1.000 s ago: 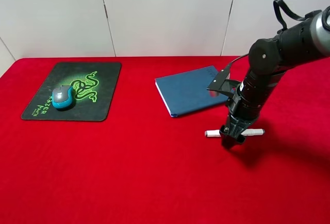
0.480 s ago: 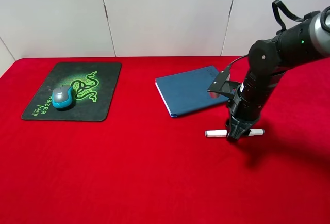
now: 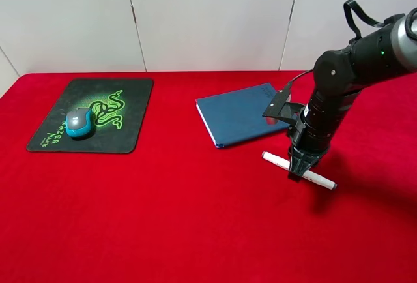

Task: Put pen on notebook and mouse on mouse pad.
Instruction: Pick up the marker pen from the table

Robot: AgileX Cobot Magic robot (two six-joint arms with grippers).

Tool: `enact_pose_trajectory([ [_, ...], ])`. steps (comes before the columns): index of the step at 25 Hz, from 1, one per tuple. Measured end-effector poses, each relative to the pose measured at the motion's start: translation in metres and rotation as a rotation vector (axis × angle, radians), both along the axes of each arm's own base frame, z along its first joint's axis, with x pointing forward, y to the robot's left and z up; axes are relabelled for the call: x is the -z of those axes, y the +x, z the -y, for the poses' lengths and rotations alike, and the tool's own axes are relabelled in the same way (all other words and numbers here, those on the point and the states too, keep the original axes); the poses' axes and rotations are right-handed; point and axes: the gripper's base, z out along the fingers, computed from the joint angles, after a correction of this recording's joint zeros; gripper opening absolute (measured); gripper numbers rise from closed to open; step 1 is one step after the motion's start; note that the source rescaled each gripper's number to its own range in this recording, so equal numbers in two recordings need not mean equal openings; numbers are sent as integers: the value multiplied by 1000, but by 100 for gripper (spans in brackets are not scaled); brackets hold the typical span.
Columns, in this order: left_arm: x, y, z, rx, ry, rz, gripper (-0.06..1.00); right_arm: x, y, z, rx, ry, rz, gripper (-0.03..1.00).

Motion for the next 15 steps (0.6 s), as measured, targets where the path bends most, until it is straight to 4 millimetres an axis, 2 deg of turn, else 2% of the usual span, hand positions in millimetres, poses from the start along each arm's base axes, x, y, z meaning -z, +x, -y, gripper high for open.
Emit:
enact_pose_trajectory([
  [15,0,0,0,0,0,0,100,-5,2,-1,26,-9,-29,1],
])
